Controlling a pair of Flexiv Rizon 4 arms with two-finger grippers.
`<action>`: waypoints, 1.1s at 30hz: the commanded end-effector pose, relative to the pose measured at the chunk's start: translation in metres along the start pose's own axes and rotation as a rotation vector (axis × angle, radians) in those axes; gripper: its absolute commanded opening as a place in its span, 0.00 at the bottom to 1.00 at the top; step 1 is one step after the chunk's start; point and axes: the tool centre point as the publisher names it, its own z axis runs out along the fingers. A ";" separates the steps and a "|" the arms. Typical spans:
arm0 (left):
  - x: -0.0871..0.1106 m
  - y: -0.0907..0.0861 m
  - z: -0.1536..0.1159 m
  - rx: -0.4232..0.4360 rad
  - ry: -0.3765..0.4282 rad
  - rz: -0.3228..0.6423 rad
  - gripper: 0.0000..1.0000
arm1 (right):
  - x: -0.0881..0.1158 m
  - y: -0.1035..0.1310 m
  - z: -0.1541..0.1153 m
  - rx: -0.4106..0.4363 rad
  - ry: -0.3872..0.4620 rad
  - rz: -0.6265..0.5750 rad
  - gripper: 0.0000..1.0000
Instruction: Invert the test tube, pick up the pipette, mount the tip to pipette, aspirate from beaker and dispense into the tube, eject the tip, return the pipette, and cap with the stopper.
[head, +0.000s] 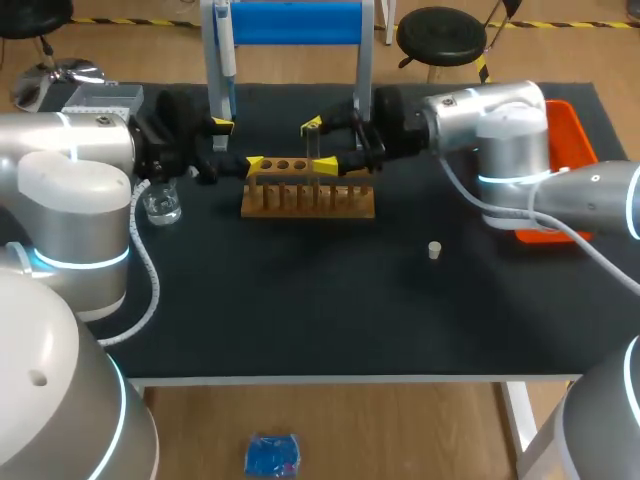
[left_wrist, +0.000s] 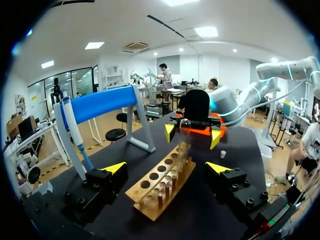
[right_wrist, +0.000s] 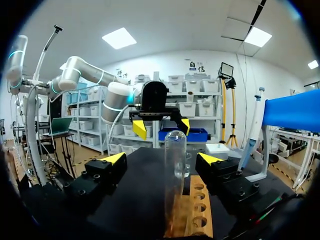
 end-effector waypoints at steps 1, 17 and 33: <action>0.000 0.001 0.000 0.002 -0.002 0.000 1.00 | -0.004 -0.003 0.002 -0.004 0.009 0.002 0.71; 0.000 0.001 0.000 0.002 -0.002 0.000 1.00 | -0.004 -0.006 0.005 0.004 -0.017 0.058 0.44; 0.000 0.001 0.000 0.002 -0.002 0.000 1.00 | -0.005 -0.005 0.002 -0.005 -0.045 0.062 0.00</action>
